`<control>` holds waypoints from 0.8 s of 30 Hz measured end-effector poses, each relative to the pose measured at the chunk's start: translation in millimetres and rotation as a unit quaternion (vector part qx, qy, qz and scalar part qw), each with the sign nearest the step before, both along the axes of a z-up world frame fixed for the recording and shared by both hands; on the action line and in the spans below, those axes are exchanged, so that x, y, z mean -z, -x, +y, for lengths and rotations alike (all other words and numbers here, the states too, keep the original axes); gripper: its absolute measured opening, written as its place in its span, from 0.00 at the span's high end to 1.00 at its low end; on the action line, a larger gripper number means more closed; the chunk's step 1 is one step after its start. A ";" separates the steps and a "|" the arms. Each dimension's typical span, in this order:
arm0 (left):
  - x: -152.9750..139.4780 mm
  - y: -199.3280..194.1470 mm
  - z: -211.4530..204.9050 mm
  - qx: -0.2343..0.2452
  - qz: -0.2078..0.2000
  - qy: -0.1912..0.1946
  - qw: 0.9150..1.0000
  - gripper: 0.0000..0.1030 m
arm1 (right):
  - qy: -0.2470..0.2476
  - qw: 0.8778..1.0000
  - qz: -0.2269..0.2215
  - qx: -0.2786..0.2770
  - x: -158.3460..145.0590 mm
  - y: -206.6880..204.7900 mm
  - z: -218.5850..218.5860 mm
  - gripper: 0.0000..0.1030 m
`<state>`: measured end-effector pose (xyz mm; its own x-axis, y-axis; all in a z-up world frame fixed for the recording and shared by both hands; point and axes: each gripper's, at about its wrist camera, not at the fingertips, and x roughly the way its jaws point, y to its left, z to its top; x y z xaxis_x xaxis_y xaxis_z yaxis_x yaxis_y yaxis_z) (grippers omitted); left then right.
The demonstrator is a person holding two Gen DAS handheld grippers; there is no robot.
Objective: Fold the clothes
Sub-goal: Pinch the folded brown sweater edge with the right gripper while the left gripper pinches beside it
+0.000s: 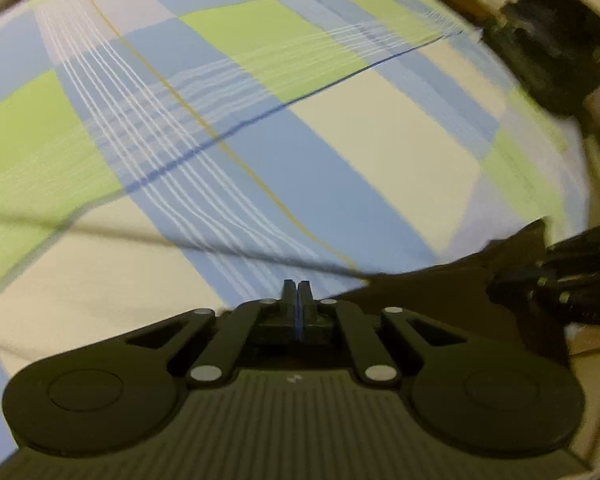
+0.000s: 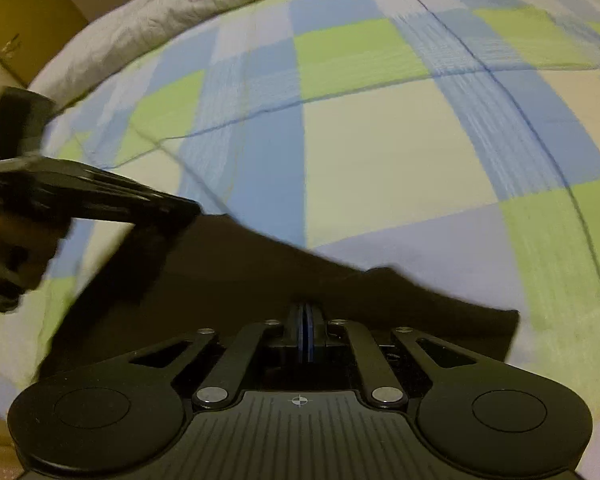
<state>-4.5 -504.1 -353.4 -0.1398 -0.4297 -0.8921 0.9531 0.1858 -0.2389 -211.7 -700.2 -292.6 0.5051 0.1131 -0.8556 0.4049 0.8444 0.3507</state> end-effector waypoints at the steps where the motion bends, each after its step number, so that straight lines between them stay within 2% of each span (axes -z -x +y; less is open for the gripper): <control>1: -7.3 -1.3 4.5 -0.004 0.000 0.007 1.000 1.00 | -0.009 1.000 0.000 0.005 5.9 -2.5 -5.4 0.97; 3: -22.0 -3.9 13.5 -0.012 0.000 0.020 1.000 1.00 | -0.019 1.000 -0.002 0.011 2.5 0.8 -13.7 0.96; 5: -36.1 -6.2 22.4 -0.020 0.000 0.032 0.999 1.00 | 0.002 1.000 -0.007 0.015 -11.9 10.8 -11.2 0.96; 8: -27.1 6.5 29.2 -0.012 0.008 0.022 1.000 1.00 | 0.008 0.999 -0.011 0.037 -24.8 32.8 -12.2 0.96; 14: -9.0 31.3 42.4 0.003 0.025 0.001 1.000 0.97 | 0.008 0.998 0.005 0.062 -6.2 46.6 -39.0 0.96; 15: -6.6 27.6 38.9 -0.006 0.029 0.003 1.000 0.97 | 0.009 0.998 0.007 0.069 -3.3 48.1 -46.1 0.96; 18: -19.9 18.6 48.7 -0.026 0.012 0.002 1.000 0.98 | 0.018 0.996 0.004 0.092 -1.1 49.6 -74.2 0.96; 21: -33.2 9.7 58.4 -0.046 -0.006 0.001 0.999 0.99 | 0.059 0.993 0.035 0.093 -6.6 55.4 -81.7 0.96; 24: -46.6 0.8 68.8 -0.066 -0.023 0.001 0.998 1.00 | 0.043 0.993 0.026 0.106 -21.8 70.1 -83.7 0.96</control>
